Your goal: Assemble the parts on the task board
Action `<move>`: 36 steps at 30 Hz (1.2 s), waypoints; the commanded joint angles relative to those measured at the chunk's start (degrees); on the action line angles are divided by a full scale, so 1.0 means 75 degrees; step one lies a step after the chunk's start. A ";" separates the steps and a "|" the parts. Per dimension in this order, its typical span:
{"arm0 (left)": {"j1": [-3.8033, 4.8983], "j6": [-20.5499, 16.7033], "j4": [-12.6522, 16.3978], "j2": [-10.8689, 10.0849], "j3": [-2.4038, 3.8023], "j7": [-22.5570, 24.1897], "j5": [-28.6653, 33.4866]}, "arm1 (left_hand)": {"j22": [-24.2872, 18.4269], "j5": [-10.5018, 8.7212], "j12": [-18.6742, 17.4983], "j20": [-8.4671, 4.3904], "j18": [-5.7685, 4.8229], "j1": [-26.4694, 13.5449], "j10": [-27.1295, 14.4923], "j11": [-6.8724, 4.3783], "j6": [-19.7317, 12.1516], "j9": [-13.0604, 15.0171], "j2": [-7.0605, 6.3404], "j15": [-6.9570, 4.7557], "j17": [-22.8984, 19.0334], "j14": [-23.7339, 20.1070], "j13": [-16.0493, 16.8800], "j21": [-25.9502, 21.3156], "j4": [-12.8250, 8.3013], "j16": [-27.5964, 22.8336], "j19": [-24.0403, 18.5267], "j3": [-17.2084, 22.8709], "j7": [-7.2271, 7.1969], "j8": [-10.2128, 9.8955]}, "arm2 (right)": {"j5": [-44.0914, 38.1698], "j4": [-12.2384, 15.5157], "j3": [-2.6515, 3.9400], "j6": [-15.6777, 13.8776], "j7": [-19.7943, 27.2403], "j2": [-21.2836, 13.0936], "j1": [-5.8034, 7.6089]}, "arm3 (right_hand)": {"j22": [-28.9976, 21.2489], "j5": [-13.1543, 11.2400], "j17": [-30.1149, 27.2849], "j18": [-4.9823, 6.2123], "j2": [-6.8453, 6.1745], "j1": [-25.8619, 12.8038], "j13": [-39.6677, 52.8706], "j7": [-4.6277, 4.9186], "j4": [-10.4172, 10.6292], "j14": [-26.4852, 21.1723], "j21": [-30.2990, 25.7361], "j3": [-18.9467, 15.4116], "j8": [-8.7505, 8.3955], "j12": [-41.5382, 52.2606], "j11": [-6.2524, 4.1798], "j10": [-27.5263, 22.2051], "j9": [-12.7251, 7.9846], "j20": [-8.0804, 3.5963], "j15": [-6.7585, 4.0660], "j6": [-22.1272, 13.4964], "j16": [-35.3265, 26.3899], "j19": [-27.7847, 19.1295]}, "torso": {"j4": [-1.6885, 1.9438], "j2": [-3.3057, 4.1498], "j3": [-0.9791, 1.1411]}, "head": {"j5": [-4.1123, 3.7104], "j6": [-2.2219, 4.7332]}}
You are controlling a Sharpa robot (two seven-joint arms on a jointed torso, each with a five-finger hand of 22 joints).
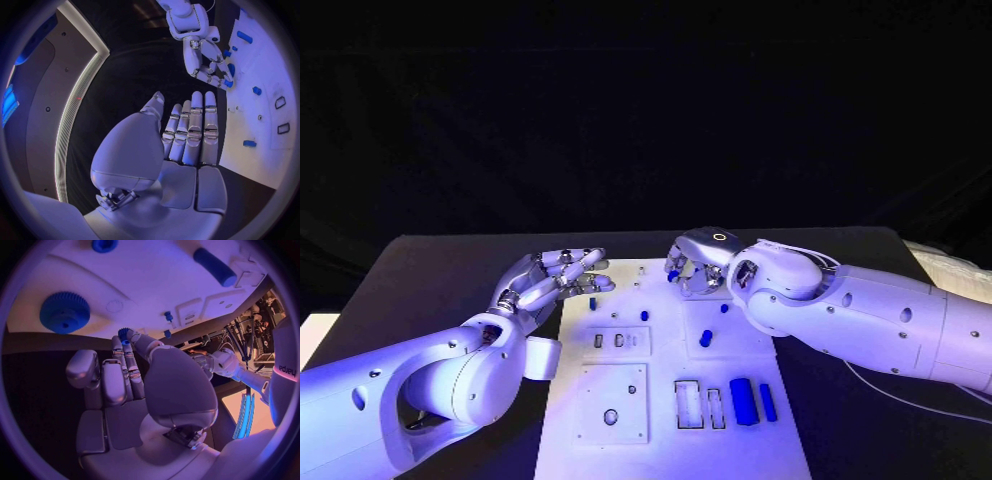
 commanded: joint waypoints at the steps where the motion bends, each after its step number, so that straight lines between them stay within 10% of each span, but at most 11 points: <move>1: 0.0010 0.0202 0.0015 0.0027 0.0007 0.0044 0.0049 | -0.0014 -0.0043 -0.0054 0.0040 0.0089 0.0048 -0.0013 0.0022 -0.0029 -0.0005 0.0042 0.0012 0.0016 0.0002 -0.0008 -0.0051 -0.0052 -0.0056 0.0018 0.0009 0.0045 -0.0056 | 0.0022 -0.0140 0.0007 -0.0834 -0.0101 0.0142 0.0004 | 0.0009 0.0035 -0.0011 -0.0067 0.0030 0.0098 0.0003 0.0063 0.0006 0.0264 0.0057 0.0063 -0.0043 0.0013 -0.0014 0.0030 -0.0015 0.0035 0.0020 -0.0017 0.0028 -0.0017 | 0.0007 0.0005 -0.0003 | 0.0002 0.0023; 12: 0.0011 0.0211 0.0018 0.0044 0.0007 0.0051 0.0054 | -0.0016 -0.0042 -0.0056 0.0040 0.0089 0.0057 -0.0017 0.0023 -0.0031 -0.0005 0.0047 0.0012 0.0021 0.0002 -0.0009 -0.0053 -0.0062 -0.0061 0.0018 0.0013 0.0045 -0.0061 | -0.0019 -0.0564 0.0011 -0.1073 -0.0172 0.0621 0.0007 | 0.0024 0.0032 0.0007 -0.0068 0.0010 0.0090 -0.0001 0.0086 -0.0004 0.0263 0.0072 0.0094 -0.0057 0.0010 0.0005 -0.0007 -0.0019 0.0048 0.0036 -0.0041 0.0045 -0.0023 | 0.0040 0.0035 -0.0001 | -0.0019 0.0020; 36: 0.0034 0.0210 0.0017 0.0043 0.0007 0.0040 0.0056 | -0.0018 -0.0045 -0.0061 0.0040 0.0088 0.0065 -0.0026 0.0024 -0.0036 -0.0005 0.0043 0.0012 0.0030 0.0002 -0.0011 -0.0056 -0.0077 -0.0068 0.0019 0.0012 0.0046 -0.0069 | -0.0088 -0.1421 -0.0037 -0.0312 -0.0220 0.1475 -0.0102 | 0.0029 0.0014 0.0027 -0.0066 -0.0037 0.0014 -0.0007 0.0105 0.0019 0.0262 0.0089 0.0109 -0.0068 0.0010 0.0032 -0.0073 -0.0025 0.0076 0.0062 -0.0085 0.0072 -0.0045 | 0.0060 0.0047 -0.0006 | 0.0007 0.0013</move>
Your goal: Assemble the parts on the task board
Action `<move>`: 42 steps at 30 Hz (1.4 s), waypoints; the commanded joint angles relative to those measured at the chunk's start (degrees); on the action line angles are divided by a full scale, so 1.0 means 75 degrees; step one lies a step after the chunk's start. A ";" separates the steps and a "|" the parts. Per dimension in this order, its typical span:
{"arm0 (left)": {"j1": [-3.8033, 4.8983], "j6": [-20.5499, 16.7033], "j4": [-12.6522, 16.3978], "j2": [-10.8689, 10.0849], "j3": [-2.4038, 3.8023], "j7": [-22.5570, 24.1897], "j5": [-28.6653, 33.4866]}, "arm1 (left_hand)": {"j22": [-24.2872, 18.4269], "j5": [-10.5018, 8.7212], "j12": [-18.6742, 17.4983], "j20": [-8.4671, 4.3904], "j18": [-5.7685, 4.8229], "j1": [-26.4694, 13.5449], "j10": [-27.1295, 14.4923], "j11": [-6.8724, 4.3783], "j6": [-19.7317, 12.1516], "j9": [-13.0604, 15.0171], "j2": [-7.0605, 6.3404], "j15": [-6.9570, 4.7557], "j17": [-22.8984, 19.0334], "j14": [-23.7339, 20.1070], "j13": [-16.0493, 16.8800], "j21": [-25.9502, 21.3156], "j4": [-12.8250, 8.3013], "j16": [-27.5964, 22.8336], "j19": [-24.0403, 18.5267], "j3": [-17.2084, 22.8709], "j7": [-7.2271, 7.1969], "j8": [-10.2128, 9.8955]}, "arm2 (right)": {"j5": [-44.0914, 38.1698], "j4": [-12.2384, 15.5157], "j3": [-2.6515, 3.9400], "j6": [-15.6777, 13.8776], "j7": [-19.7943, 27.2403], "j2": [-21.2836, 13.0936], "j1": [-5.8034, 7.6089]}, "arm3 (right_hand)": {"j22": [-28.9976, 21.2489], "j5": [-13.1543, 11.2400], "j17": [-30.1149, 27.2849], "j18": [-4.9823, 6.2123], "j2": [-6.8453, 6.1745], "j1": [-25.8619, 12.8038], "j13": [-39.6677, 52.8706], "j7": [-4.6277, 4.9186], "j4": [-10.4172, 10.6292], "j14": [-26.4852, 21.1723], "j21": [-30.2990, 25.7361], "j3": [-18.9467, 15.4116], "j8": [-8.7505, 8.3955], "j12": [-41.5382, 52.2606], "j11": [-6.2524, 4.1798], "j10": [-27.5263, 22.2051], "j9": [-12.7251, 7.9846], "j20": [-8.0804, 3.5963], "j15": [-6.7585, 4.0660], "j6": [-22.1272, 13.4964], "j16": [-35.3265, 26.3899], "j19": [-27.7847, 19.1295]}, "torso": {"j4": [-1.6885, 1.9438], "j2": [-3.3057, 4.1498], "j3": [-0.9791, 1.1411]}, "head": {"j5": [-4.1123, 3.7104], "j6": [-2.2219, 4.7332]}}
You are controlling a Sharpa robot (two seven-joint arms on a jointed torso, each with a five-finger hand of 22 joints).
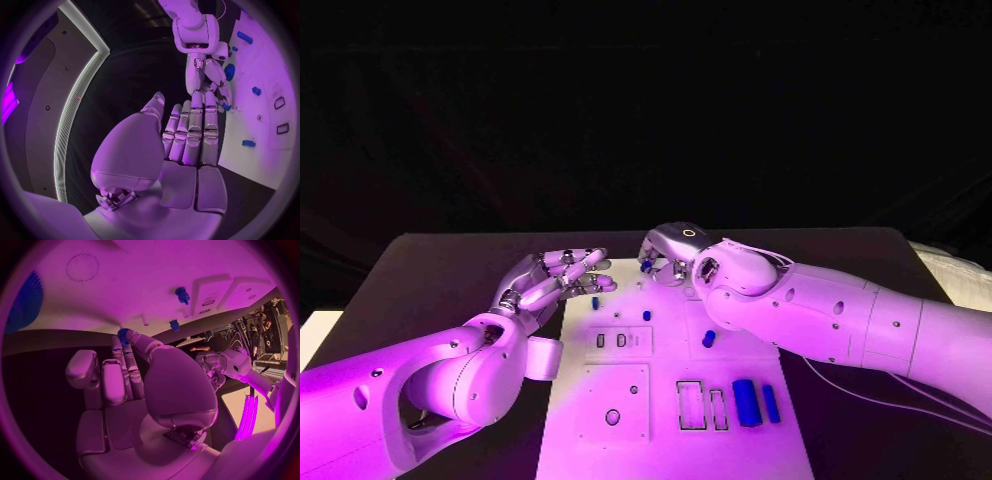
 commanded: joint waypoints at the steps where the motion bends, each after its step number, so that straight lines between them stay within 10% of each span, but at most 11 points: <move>1: 0.0016 0.0155 0.0021 0.0010 0.0007 0.0042 0.0012 | -0.0012 -0.0046 -0.0034 0.0039 0.0088 0.0034 -0.0026 0.0025 -0.0007 -0.0006 0.0012 0.0012 0.0013 0.0002 -0.0011 -0.0024 -0.0057 -0.0038 0.0020 -0.0009 0.0018 -0.0042 | -0.0102 -0.0066 -0.0020 0.0326 -0.0088 0.0056 -0.0035 | 0.0005 0.0035 0.0006 -0.0066 -0.0040 0.0007 0.0008 0.0036 0.0020 0.0261 0.0032 0.0025 -0.0039 0.0029 -0.0037 -0.0006 -0.0010 0.0048 0.0063 -0.0018 0.0043 -0.0016 | -0.0004 0.0003 0.0001 | -0.0001 -0.0015; 13: 0.0036 0.0176 0.0030 0.0009 0.0007 0.0022 0.0012 | -0.0012 -0.0046 -0.0034 0.0039 0.0088 0.0034 -0.0026 0.0025 -0.0007 -0.0006 0.0012 0.0012 0.0013 0.0002 -0.0011 -0.0024 -0.0057 -0.0038 0.0020 -0.0009 0.0018 -0.0042 | -0.0110 -0.0202 -0.0023 0.0352 -0.0171 0.0218 -0.0054 | -0.0117 0.0039 -0.0060 -0.0040 -0.0108 -0.0106 -0.0007 0.0070 0.0072 0.0233 -0.0021 0.0050 -0.0057 0.0018 0.0007 -0.0187 -0.0038 0.0090 0.0104 -0.0165 0.0025 -0.0115 | 0.0005 0.0004 -0.0003 | -0.0005 0.0000; 20: 0.0045 0.0182 0.0035 0.0006 0.0007 0.0006 0.0012 | -0.0012 -0.0046 -0.0034 0.0039 0.0088 0.0034 -0.0026 0.0025 -0.0007 -0.0006 0.0012 0.0012 0.0013 0.0002 -0.0011 -0.0024 -0.0057 -0.0038 0.0020 -0.0009 0.0018 -0.0042 | -0.0068 -0.0246 -0.0025 0.0301 -0.0186 0.0248 -0.0053 | -0.0862 -0.0323 -0.0479 0.0094 -0.0457 -0.0353 -0.0027 0.0249 0.0209 0.0118 -0.0437 -0.0219 -0.0056 0.0033 0.0268 -0.1462 -0.0213 0.0324 0.0320 -0.1178 -0.0175 -0.0491 | -0.0004 0.0002 -0.0006 | -0.0008 0.0000; 27: 0.0051 0.0194 0.0030 -0.0022 0.0007 -0.0015 0.0021 | -0.0015 -0.0047 -0.0037 0.0039 0.0088 0.0048 -0.0035 0.0026 -0.0008 -0.0005 0.0021 0.0012 0.0026 0.0004 -0.0013 -0.0027 -0.0077 -0.0048 0.0023 -0.0003 0.0019 -0.0050 | 0.0040 0.0271 -0.0018 -0.0002 -0.0195 -0.0194 -0.0045 | -0.1047 -0.0275 -0.0526 0.0122 -0.0442 -0.0247 -0.0016 0.0332 0.0222 0.0113 -0.0552 -0.0521 -0.0030 0.0060 0.0339 -0.1761 -0.0189 0.0398 0.0379 -0.1341 -0.0176 -0.0496 | -0.0020 -0.0003 0.0002 | -0.0017 0.0008; 35: 0.0059 0.0190 0.0033 -0.0098 0.0006 -0.0022 0.0045 | -0.0015 -0.0047 -0.0037 0.0039 0.0088 0.0048 -0.0035 0.0026 -0.0008 -0.0005 0.0021 0.0012 0.0026 0.0004 -0.0013 -0.0027 -0.0077 -0.0048 0.0023 -0.0003 0.0019 -0.0050 | 0.0812 0.1626 0.0082 0.0052 -0.0468 -0.1627 0.0093 | -0.0768 0.0044 -0.0168 0.0073 -0.0352 -0.0268 0.0124 0.0283 0.0363 0.0207 -0.0385 -0.0595 -0.0019 0.0534 0.0155 -0.0583 -0.0168 0.0300 0.0248 -0.1092 0.0070 -0.0238 | -0.0123 -0.0037 -0.0005 | -0.0010 0.0020; 42: 0.0060 0.0209 0.0023 -0.0114 0.0005 -0.0030 0.0050 | -0.0016 -0.0047 -0.0037 0.0039 0.0088 0.0051 -0.0038 0.0026 -0.0008 -0.0005 0.0021 0.0013 0.0030 0.0004 -0.0013 -0.0028 -0.0084 -0.0051 0.0023 -0.0003 0.0018 -0.0054 | 0.1905 0.2082 0.0125 0.0706 -0.0866 -0.2434 0.0203 | 0.1434 0.0584 0.0931 -0.0332 -0.0738 -0.0679 0.1243 -0.0032 0.0689 0.0412 0.0867 -0.1347 -0.0022 0.2065 -0.0297 0.1453 -0.0185 -0.0098 -0.0126 -0.1409 0.0699 0.0854 | -0.0205 -0.0060 0.0006 | 0.0009 0.0025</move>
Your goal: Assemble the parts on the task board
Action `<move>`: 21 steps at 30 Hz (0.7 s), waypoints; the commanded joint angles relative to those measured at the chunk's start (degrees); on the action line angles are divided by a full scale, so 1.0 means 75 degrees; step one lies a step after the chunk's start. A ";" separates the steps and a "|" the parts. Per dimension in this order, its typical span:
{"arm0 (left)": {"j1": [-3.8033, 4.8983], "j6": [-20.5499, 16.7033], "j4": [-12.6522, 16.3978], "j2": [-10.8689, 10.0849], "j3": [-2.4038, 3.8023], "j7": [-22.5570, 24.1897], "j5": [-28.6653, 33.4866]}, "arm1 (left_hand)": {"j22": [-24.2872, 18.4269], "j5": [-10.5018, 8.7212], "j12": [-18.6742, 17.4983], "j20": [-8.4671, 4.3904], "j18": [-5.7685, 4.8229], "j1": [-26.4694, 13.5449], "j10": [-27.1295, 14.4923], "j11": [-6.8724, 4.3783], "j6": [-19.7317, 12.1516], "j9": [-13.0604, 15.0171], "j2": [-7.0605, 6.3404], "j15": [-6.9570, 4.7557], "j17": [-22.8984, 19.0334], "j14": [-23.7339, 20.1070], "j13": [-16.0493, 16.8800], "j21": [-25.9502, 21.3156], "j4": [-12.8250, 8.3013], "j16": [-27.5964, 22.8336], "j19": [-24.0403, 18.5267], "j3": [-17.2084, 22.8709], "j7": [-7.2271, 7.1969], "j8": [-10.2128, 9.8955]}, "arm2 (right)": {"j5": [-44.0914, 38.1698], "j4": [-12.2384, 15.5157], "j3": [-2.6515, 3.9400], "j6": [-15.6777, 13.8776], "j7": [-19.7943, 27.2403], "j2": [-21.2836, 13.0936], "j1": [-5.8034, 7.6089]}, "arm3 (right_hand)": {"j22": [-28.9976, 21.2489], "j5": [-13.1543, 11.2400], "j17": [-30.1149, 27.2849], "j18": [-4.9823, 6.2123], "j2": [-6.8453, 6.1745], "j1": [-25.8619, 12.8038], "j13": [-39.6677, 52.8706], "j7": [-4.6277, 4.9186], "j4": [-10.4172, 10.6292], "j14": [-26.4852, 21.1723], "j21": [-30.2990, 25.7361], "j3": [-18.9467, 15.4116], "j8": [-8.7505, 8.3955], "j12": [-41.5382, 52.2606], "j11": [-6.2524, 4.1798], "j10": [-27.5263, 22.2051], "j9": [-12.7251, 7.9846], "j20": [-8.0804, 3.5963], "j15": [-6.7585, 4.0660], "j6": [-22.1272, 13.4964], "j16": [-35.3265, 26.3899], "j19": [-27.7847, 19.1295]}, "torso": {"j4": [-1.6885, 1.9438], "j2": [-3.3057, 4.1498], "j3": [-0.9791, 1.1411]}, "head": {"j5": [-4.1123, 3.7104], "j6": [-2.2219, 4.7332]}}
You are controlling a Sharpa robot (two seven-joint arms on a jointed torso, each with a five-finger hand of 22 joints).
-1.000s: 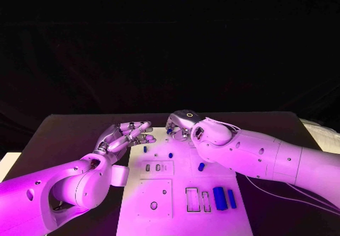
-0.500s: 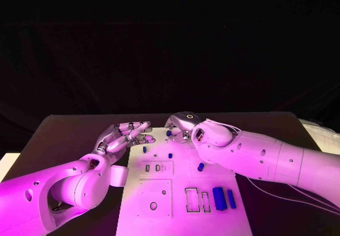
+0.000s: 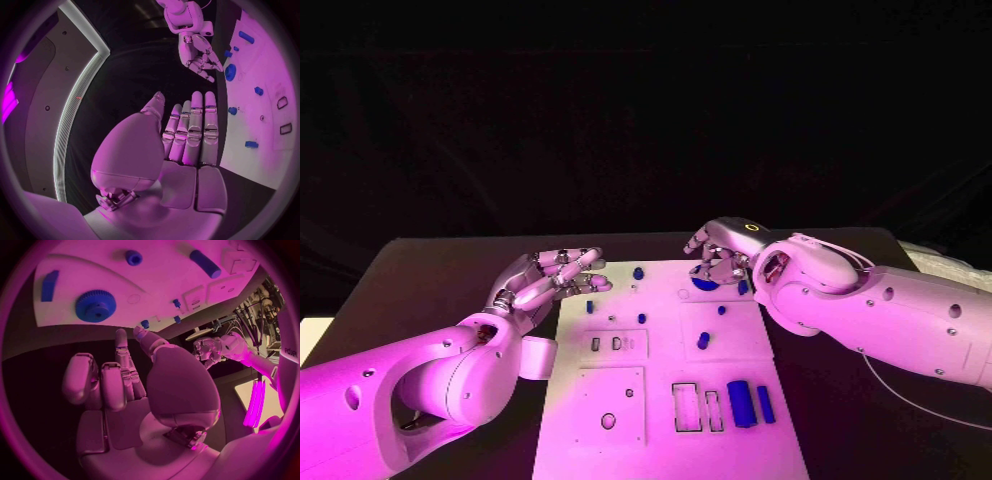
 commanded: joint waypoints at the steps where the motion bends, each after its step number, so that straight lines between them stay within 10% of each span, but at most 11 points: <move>1: 0.0012 0.0172 0.0007 0.0016 0.0007 0.0022 0.0023 | -0.0008 -0.0047 -0.0038 0.0039 0.0090 0.0052 -0.0038 0.0026 -0.0009 -0.0005 0.0021 0.0013 0.0012 0.0005 -0.0013 -0.0028 -0.0040 -0.0051 0.0024 -0.0004 0.0018 -0.0050 | 0.1009 0.0050 0.0006 0.0655 -0.0469 -0.0146 0.0018 | 0.0605 0.0134 0.0305 -0.0150 -0.0063 -0.0162 0.1467 -0.0109 0.0151 0.0437 0.0343 -0.0390 0.0016 0.1471 -0.0121 0.0494 0.0008 -0.0119 -0.0094 -0.0043 0.0174 0.0281 | -0.0064 -0.0022 0.0010 | 0.0019 0.0000; 4: 0.0012 0.0186 -0.0007 0.0031 0.0006 0.0018 0.0025 | -0.0008 -0.0047 -0.0038 0.0039 0.0090 0.0052 -0.0038 0.0026 -0.0009 -0.0005 0.0021 0.0013 0.0012 0.0005 -0.0013 -0.0028 -0.0040 -0.0051 0.0024 -0.0004 0.0018 -0.0050 | 0.1176 -0.0034 0.0009 0.0919 -0.0601 -0.0210 0.0029 | 0.1013 0.0299 0.0858 -0.0247 0.0147 0.0134 0.5517 -0.0204 0.0397 0.0485 0.0588 -0.1100 0.0047 0.5156 -0.0120 0.0178 0.0029 -0.0127 0.0021 -0.0145 0.0482 0.0409 | -0.0082 -0.0032 0.0024 | 0.0038 -0.0008; 7: 0.0011 0.0196 -0.0016 0.0040 0.0006 0.0014 0.0026 | -0.0009 -0.0047 -0.0037 0.0039 0.0090 0.0053 -0.0038 0.0026 -0.0008 -0.0005 0.0022 0.0013 0.0013 0.0005 -0.0013 -0.0029 -0.0042 -0.0052 0.0024 -0.0003 0.0018 -0.0050 | 0.1239 -0.0104 0.0010 0.1073 -0.0685 -0.0213 0.0033 | 0.1249 0.0268 0.1252 -0.0261 0.0266 0.0141 0.7422 -0.0033 0.0700 0.0525 0.0716 -0.1478 0.0043 0.6861 -0.0024 0.0175 0.0028 -0.0044 0.0004 -0.0201 0.0662 0.0468 | -0.0066 -0.0025 0.0018 | 0.0017 -0.0007; 21: 0.0011 0.0224 -0.0044 0.0062 0.0006 -0.0001 0.0028 | -0.0010 -0.0046 -0.0036 0.0038 0.0090 0.0068 -0.0038 0.0023 -0.0005 -0.0004 0.0030 0.0011 0.0021 0.0007 -0.0013 -0.0030 -0.0057 -0.0057 0.0026 0.0004 0.0013 -0.0053 | 0.1175 -0.0574 0.0010 0.1234 -0.0813 0.0152 0.0026 | 0.1477 0.0337 0.1539 -0.0293 0.0426 0.0444 0.8975 0.0023 0.0889 0.0557 0.0843 -0.1682 0.0082 0.8199 0.0050 0.0472 0.0041 0.0032 0.0068 -0.0147 0.0791 0.0518 | -0.0041 -0.0016 0.0008 | -0.0012 -0.0034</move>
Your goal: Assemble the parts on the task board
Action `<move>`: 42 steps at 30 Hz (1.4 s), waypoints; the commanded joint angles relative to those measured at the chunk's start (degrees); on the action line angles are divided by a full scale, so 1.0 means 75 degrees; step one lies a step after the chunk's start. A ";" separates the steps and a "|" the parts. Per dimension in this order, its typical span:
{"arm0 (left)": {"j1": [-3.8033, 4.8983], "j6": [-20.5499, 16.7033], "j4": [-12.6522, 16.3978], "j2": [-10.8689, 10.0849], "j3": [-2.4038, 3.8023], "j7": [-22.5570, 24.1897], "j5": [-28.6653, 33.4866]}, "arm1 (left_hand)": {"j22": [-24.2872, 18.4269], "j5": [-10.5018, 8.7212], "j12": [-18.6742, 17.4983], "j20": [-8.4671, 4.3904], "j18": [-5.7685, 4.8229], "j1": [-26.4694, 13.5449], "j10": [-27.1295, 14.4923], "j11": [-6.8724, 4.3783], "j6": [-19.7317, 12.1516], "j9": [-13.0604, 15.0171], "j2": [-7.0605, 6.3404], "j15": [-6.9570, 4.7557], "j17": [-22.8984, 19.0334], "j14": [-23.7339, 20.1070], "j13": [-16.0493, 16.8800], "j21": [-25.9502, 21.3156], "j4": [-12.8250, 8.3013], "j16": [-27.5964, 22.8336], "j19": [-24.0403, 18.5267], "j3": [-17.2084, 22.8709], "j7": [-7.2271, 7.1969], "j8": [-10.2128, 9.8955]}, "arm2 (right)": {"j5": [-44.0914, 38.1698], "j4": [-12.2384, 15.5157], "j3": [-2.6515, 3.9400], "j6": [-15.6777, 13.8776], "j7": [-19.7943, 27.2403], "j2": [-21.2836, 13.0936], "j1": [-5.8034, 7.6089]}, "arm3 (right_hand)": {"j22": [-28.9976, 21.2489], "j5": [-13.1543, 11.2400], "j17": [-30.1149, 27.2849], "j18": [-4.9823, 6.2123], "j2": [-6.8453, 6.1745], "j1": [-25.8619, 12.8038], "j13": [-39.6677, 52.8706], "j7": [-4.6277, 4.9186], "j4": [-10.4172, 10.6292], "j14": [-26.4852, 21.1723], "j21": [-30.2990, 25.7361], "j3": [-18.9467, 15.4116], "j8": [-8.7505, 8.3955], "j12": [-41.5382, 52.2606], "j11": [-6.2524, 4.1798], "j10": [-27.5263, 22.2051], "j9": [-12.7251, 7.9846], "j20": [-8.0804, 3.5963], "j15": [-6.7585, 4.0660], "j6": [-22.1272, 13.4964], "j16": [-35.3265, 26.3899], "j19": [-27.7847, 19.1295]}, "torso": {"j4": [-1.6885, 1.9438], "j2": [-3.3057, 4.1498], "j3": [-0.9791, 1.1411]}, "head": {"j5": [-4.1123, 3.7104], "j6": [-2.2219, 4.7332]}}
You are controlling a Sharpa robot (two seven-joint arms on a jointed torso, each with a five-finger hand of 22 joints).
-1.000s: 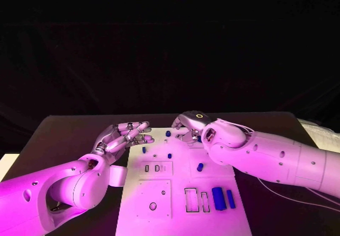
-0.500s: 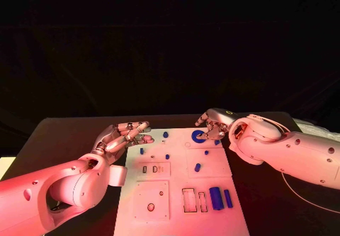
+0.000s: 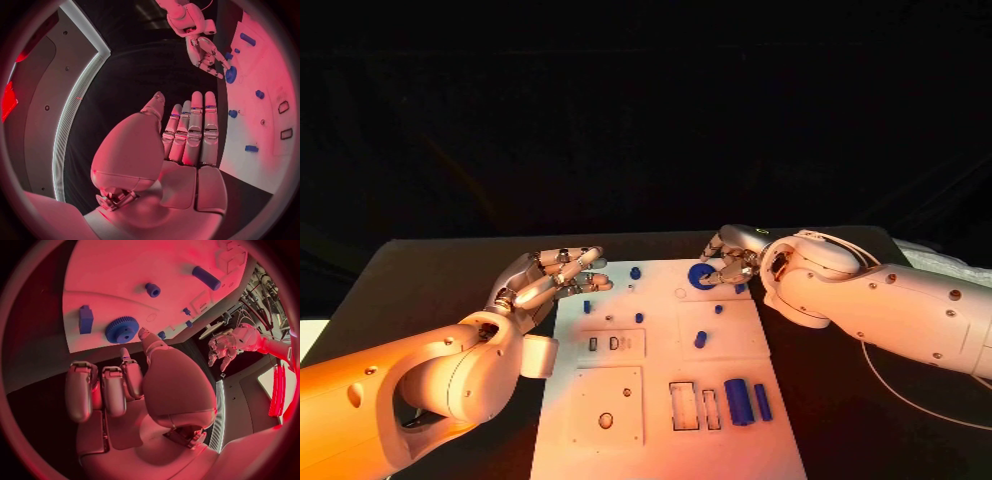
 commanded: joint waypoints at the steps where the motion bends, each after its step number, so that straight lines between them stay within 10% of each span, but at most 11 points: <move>1: 0.0009 0.0176 0.0003 0.0021 0.0006 0.0023 0.0015 | -0.0011 -0.0046 -0.0036 0.0038 0.0091 0.0068 -0.0038 0.0023 -0.0005 -0.0004 0.0030 0.0011 0.0010 0.0006 -0.0013 -0.0030 -0.0058 -0.0027 0.0026 0.0003 0.0013 -0.0027 | 0.0001 -0.0096 0.0002 0.0252 -0.0139 0.0077 -0.0008 | 0.0058 0.0026 0.0608 -0.0153 0.0001 0.0102 0.0431 0.0006 -0.0006 0.0566 0.0053 -0.0051 0.0045 0.0187 0.0000 0.0101 0.0013 0.0052 0.0060 0.0071 0.0038 0.0018 | 0.0018 0.0007 0.0000 | -0.0010 -0.0016; 29: 0.0009 0.0206 -0.0016 0.0015 0.0005 0.0001 0.0015 | -0.0013 -0.0045 -0.0036 0.0037 0.0091 0.0089 -0.0040 0.0021 -0.0003 -0.0003 0.0040 0.0009 0.0020 0.0007 -0.0014 -0.0033 -0.0079 -0.0035 0.0029 0.0013 0.0010 -0.0033 | -0.0415 -0.0315 0.0000 0.0707 -0.0441 0.0251 -0.0024 | 0.0279 0.0044 0.0773 -0.0194 0.0130 0.0293 0.1041 -0.0011 -0.0187 0.0590 0.0160 0.0048 0.0133 0.0767 -0.0011 0.0362 0.0033 0.0054 0.0058 0.0298 0.0106 0.0099 | 0.0007 0.0000 -0.0006 | -0.0025 -0.0080; 42: 0.0009 0.0207 -0.0010 0.0018 0.0005 -0.0001 0.0015 | -0.0014 -0.0044 -0.0037 0.0036 0.0091 0.0100 -0.0043 0.0020 -0.0003 -0.0003 0.0046 0.0008 0.0026 0.0008 -0.0014 -0.0034 -0.0090 -0.0039 0.0030 0.0019 0.0008 -0.0037 | -0.1384 -0.0265 -0.0012 0.0118 -0.0685 0.0432 -0.0083 | 0.0494 -0.0360 0.0861 -0.0234 0.0437 0.0365 0.1382 -0.0174 -0.0354 0.0603 0.0261 0.0471 0.0364 0.1105 -0.0146 0.0551 0.0128 -0.0031 -0.0050 0.0953 0.0140 0.0185 | 0.0019 0.0001 -0.0007 | -0.0059 -0.0115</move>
